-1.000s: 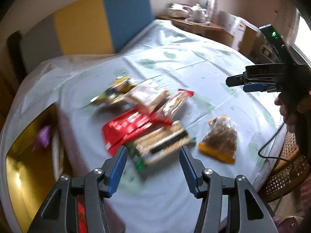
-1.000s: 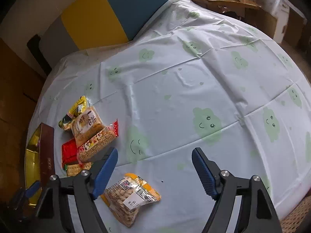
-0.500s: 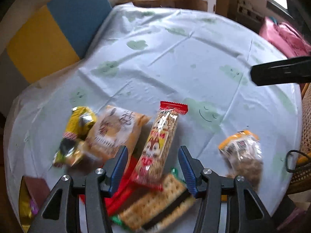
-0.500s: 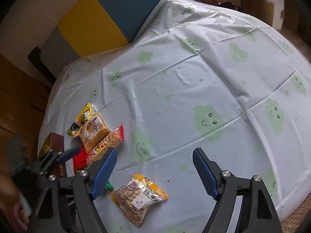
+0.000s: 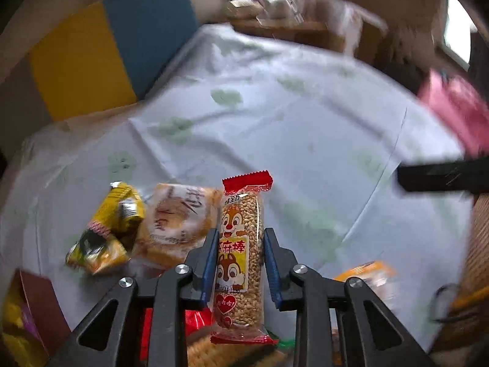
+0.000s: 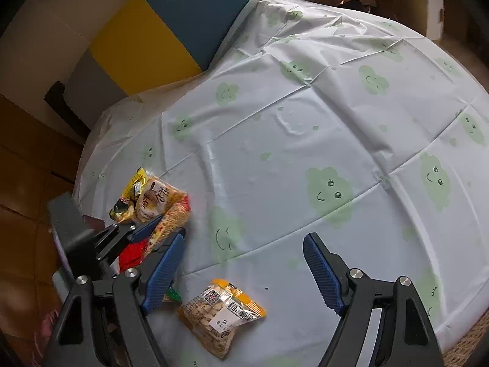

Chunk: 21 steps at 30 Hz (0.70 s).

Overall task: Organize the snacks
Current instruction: 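Grasp the long squirrel-print rice cracker bar with the left tool and lift it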

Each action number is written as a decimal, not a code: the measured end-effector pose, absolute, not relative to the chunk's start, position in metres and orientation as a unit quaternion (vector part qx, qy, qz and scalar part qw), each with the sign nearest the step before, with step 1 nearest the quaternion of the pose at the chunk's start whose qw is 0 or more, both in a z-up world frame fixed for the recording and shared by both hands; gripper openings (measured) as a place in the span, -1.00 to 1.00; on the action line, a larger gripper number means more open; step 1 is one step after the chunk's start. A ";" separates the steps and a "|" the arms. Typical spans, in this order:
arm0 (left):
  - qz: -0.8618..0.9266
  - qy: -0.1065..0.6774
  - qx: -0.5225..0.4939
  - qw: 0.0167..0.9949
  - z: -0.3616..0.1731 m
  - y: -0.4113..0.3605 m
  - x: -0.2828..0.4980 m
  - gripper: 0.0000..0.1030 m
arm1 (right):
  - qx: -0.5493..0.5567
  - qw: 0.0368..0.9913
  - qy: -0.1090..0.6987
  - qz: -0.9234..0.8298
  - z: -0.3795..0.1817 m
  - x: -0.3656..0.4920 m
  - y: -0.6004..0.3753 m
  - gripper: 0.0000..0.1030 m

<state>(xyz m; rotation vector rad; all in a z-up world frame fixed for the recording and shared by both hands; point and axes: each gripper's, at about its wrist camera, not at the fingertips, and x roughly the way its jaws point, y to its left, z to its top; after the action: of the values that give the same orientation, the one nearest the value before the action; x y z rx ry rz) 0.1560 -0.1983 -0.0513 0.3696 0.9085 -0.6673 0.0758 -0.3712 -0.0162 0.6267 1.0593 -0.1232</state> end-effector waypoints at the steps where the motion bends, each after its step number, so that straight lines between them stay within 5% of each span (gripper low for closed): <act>1: -0.316 0.426 0.151 0.834 -0.043 -0.190 0.152 -0.44 | 0.295 0.814 0.498 -0.059 -0.017 0.076 -0.372 0.57; 8: -0.308 0.408 0.106 0.853 -0.022 -0.137 0.098 -0.44 | 0.309 0.800 0.511 -0.052 -0.024 0.077 -0.373 0.57; 21: -0.281 0.467 0.098 0.833 -0.070 -0.081 0.021 -0.44 | 0.351 0.735 0.579 0.041 -0.049 0.063 -0.338 0.57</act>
<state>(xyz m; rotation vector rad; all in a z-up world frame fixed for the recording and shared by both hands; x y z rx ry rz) 0.0213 -0.0806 -0.0702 0.2070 0.9899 -0.5946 0.0626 -0.3384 -0.0493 0.7717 1.2729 0.0898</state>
